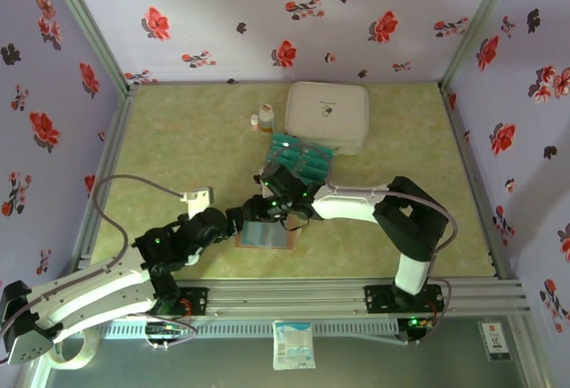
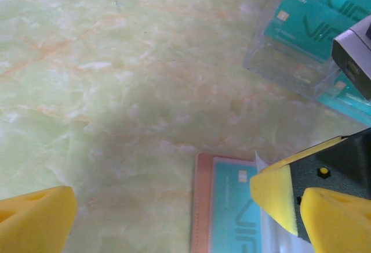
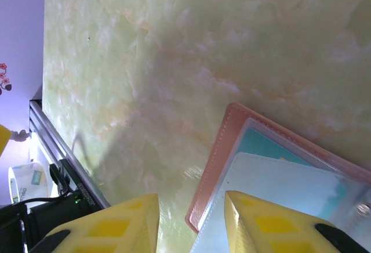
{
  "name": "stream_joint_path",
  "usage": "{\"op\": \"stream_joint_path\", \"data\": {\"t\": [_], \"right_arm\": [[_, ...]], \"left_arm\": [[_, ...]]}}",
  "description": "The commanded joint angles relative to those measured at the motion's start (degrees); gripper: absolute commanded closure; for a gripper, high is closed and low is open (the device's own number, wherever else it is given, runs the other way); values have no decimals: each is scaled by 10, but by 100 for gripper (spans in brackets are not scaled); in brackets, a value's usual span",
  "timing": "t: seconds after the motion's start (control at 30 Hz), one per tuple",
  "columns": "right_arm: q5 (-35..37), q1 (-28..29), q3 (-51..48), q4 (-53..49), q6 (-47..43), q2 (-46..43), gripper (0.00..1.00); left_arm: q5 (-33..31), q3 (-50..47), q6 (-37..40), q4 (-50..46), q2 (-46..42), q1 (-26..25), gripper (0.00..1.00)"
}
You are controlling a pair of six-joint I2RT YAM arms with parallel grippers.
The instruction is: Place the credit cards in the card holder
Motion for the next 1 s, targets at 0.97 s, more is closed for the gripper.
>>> {"op": "stream_joint_path", "data": {"t": [0.97], "right_arm": [[149,-21,-35,-148,-34,-129,63]], "left_arm": [[37,52,40,8,101,47,0]]}}
